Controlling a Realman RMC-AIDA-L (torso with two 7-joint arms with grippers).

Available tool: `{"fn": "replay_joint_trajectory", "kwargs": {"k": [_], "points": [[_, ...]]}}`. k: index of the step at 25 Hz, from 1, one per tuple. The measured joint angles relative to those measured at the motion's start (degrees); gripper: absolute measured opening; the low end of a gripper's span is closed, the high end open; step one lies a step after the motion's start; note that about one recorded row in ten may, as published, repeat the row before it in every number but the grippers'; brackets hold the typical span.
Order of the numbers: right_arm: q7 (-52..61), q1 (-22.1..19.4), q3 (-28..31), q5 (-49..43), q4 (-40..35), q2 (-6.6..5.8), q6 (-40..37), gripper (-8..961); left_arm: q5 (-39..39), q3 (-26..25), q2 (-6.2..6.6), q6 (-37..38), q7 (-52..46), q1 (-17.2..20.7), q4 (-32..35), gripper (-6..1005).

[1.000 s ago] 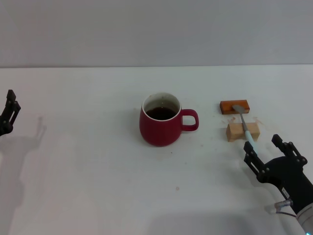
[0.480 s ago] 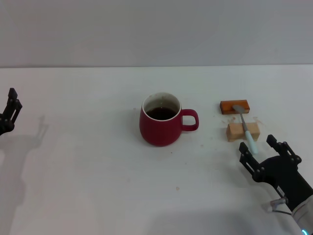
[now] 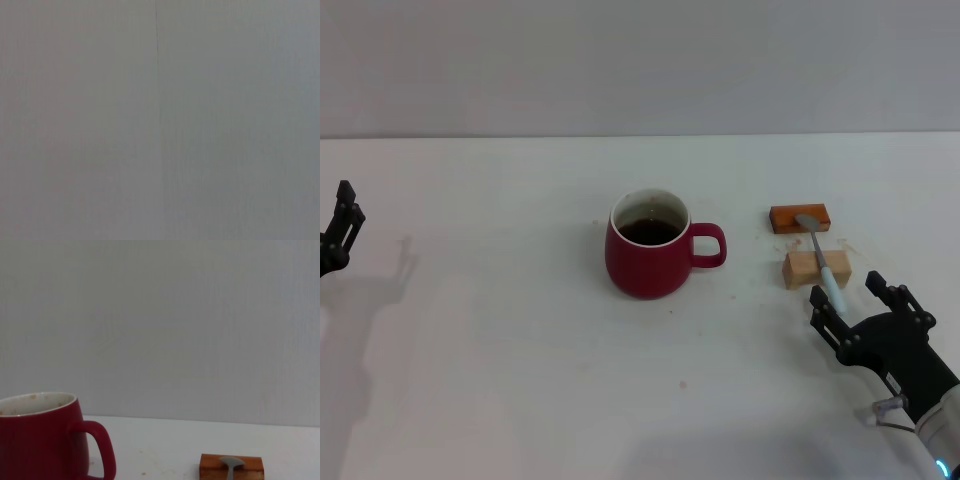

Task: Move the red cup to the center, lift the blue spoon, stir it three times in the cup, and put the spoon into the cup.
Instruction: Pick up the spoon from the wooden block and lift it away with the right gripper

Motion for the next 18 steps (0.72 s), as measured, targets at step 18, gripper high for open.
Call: {"fn": "replay_joint_trajectory", "kwargs": {"k": [18], "points": [[0.00,1.43,0.00,0.16,0.14,-0.06,2.17,734,-0.08,0.09,-0.06,0.00,0.00,0.02,0.43,845]]}}
